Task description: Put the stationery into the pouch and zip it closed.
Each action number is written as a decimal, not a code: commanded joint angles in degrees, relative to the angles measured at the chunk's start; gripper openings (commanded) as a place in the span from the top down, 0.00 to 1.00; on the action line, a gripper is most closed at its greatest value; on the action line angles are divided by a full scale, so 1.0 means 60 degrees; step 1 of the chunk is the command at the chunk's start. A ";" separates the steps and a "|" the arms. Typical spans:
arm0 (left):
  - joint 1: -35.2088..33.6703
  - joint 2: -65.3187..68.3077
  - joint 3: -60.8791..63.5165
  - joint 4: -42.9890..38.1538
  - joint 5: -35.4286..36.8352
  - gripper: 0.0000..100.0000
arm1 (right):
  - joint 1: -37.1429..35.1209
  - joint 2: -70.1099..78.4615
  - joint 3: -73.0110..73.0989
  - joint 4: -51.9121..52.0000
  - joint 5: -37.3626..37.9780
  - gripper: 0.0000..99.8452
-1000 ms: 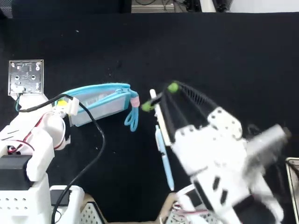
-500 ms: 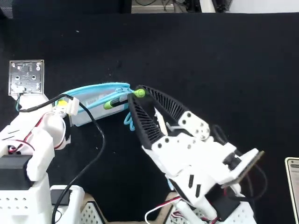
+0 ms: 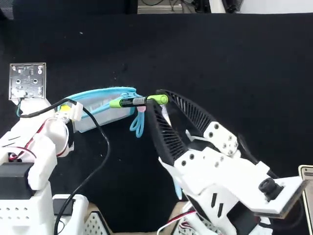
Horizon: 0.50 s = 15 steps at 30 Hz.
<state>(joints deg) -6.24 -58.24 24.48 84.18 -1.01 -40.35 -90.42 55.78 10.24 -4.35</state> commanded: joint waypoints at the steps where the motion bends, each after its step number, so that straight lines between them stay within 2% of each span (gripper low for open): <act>1: 0.0007 0.0059 0.0447 0.0000 -0.0073 0.97 | -0.0088 0.1150 -0.0242 -0.0630 -0.0044 0.99; 5: 0.0007 0.0059 0.0447 0.0000 -0.0073 0.97 | -0.0088 0.2322 -0.0256 -0.1436 -0.0044 0.99; 9: 0.0007 0.0059 0.0447 0.0015 -0.0073 0.97 | -0.0132 0.3084 -0.0154 -0.1275 -0.0103 0.99; 15: 0.0007 0.0059 0.0447 0.0015 -0.0088 0.97 | -0.0132 0.2703 0.0696 -0.1143 -0.0044 0.99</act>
<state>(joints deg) -6.24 -58.24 24.48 84.18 -1.01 -40.53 -73.10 58.95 3.12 -4.35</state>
